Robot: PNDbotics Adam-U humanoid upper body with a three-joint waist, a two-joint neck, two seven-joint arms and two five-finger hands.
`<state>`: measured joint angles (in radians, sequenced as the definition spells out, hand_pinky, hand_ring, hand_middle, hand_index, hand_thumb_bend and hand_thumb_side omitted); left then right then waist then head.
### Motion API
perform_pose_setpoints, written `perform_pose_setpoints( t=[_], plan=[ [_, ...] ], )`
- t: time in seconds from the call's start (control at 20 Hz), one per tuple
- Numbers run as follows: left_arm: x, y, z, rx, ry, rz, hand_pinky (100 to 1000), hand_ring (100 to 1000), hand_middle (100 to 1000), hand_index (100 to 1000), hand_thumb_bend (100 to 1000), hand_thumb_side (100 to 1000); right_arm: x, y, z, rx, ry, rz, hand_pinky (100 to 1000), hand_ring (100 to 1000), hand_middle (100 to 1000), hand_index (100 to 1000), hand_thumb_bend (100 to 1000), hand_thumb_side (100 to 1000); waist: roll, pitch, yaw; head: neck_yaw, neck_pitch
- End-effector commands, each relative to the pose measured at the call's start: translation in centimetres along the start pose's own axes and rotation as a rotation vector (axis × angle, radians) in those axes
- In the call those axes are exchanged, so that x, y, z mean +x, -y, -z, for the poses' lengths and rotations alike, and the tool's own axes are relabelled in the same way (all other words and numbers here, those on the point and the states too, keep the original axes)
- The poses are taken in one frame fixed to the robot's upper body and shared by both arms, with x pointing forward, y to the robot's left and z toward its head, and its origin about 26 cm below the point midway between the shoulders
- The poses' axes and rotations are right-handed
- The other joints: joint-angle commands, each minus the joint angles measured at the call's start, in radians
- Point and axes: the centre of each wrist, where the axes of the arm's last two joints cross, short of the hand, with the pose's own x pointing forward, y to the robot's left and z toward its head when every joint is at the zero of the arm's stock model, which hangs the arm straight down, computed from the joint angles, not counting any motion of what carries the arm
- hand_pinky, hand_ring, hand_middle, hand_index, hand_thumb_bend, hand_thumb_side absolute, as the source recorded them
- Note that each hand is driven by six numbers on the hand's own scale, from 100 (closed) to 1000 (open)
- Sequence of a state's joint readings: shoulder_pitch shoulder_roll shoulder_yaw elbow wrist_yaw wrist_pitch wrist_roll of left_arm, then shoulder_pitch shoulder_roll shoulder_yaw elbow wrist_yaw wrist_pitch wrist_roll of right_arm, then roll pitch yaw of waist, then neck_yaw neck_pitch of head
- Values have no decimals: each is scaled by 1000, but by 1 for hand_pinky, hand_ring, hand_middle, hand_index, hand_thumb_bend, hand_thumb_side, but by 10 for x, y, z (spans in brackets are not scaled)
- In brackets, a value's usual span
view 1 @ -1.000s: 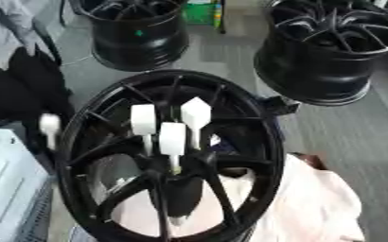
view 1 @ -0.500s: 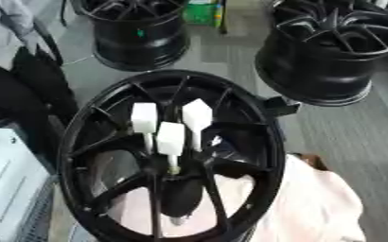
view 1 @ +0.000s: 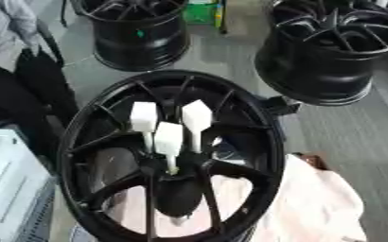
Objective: Pull the pin out of the wheel hub.
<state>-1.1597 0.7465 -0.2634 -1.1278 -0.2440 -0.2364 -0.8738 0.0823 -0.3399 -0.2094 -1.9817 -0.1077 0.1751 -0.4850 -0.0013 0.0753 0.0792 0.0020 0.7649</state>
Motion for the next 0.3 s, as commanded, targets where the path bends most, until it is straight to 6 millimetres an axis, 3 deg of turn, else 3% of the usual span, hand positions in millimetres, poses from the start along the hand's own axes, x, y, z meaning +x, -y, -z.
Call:
perform_pose_setpoints(
  t=[0.05,0.3],
  plan=[
    [28,-7,7,-49,115,87,814,790,685,810,296,339,10,4,6,5,49,-13,713,727,755,771,100,759,2,-8,-3,8,5],
    [54,-6,17,-77,208,111,814,789,684,810,301,345,11,4,7,4,57,-16,713,727,755,771,100,757,4,-8,-5,13,5]
  ],
)
